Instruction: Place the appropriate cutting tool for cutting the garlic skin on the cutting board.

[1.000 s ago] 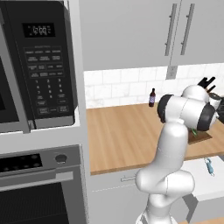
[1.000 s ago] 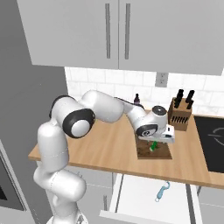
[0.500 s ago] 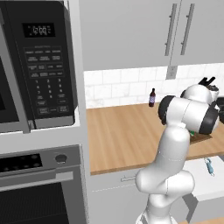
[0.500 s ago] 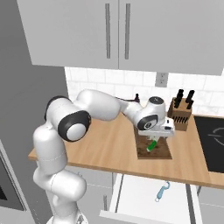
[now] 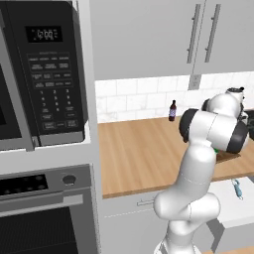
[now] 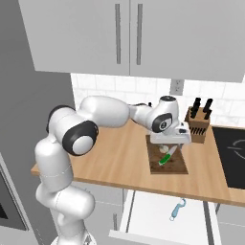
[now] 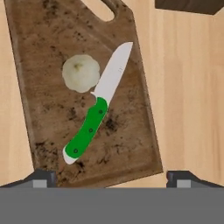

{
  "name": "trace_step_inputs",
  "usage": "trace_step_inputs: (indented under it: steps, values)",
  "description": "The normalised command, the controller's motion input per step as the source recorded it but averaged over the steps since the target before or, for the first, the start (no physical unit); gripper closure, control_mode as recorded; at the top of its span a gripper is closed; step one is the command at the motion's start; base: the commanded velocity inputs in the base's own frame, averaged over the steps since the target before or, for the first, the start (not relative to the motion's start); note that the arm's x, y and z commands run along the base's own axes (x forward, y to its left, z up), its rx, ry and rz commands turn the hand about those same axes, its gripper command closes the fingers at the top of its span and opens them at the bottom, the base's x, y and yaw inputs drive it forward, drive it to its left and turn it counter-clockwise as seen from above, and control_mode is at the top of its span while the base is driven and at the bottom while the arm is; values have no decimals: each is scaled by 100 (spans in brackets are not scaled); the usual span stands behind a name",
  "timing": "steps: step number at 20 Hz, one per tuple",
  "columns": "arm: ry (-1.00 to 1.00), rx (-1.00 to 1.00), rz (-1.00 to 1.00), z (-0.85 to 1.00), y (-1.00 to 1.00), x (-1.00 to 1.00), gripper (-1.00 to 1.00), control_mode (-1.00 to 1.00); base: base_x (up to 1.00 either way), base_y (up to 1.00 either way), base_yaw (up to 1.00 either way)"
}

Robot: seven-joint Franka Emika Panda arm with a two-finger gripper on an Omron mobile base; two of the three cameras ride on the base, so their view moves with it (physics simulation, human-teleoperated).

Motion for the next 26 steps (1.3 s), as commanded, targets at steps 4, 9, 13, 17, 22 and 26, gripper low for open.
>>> trace_step_inputs:
  steps: [4,9,13,17,22,26]
  values:
    - [16,0,6,24,-4,-2,-100,-100,0,0,0]
    - [6,0,7,54,-1,-16,-100,-100,0,0,0]
    - [0,3,6,91,-1,-34,-100,-100,0,0,0]
    - [-3,2,1,10,0,-9,-100,-100,0,0,0]
    - [1,0,0,-65,-8,-58,-100,-100,0,0,0]
    - [-14,0,0,-4,-26,-100,-100,-100,0,0,0]
